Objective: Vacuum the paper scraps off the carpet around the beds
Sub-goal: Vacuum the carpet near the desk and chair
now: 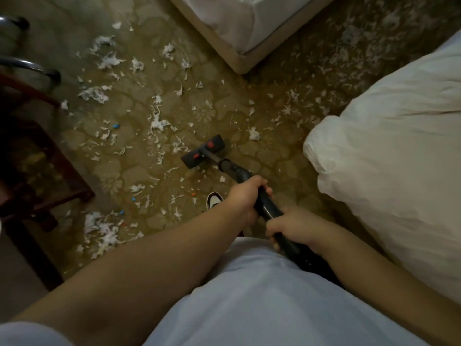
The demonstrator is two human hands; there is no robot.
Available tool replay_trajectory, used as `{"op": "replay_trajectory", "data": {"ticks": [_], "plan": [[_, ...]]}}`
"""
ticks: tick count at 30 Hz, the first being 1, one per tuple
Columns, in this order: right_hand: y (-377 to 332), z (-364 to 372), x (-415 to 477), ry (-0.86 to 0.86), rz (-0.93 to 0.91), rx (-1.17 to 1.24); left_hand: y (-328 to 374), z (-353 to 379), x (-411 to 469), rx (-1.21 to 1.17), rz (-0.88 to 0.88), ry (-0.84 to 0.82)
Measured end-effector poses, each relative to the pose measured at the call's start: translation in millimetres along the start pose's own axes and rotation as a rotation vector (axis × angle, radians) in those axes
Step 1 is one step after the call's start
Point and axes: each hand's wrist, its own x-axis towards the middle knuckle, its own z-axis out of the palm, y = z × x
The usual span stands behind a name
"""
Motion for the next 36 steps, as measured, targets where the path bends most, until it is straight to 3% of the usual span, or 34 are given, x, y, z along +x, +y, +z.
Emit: {"op": "replay_trajectory", "data": {"ticks": [9,14,23,31,36], "plan": [[-74.6,49.4,38.6,-0.057,-0.136,-0.024,69.8,-58.0,-1.1,-0.011,0.097,0.139],[-73.6,57.2,33.9,-0.084,-0.147,-0.017,66.6,-59.6,-14.9,0.017,0.111,0.156],[36.8,0.6,-15.9,-0.12,-0.096,0.017,-49.0,6.8,-26.2,-0.072,0.136,0.085],[163.2,-48.9,-55.2,-0.053,-0.052,0.005,-174.0,73.0,-37.2,-0.101,0.063,0.015],[189.8,-44.8,-66.9,-0.049,-0.038,-0.002,-205.2,73.1,-46.0,-0.137,0.046,-0.019]]}}
